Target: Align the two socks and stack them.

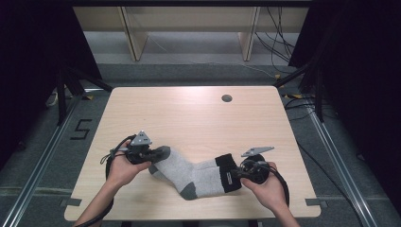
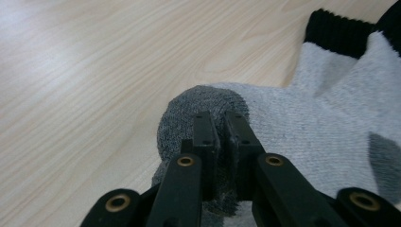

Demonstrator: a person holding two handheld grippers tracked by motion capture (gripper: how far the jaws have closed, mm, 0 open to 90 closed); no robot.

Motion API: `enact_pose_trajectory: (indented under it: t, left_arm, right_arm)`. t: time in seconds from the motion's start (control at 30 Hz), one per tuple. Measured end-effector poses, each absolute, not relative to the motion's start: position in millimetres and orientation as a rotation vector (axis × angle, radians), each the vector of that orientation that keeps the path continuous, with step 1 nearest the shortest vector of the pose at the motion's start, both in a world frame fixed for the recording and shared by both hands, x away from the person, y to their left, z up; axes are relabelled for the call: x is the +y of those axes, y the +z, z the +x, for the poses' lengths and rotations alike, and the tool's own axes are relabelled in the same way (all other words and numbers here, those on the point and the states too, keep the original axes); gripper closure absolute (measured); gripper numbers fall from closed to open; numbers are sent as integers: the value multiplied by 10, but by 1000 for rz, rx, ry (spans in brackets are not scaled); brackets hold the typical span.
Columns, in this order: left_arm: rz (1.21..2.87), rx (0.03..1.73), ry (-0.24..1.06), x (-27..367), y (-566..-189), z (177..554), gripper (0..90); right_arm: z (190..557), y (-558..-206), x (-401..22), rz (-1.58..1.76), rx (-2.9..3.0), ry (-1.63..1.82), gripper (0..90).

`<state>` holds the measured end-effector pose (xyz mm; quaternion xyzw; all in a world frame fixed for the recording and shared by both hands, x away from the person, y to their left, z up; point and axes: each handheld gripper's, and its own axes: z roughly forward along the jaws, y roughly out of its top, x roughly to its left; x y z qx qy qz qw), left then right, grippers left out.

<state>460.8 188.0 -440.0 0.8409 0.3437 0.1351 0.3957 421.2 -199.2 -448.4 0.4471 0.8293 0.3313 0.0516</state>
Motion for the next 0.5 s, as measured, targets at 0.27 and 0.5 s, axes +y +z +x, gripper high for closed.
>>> enact_pose_trajectory:
  t: [0.27, 0.5]
  left_arm:
    - [2057, 853, 359, 1989, -4185, 4359, 834]
    - [2019, 867, 349, 2085, -4090, 4197, 833]
  right_arm:
    - [4175, -4255, -2032, 1373, 2534, 1033, 823]
    - [4292, -4057, -2116, 1306, 2499, 1082, 823]
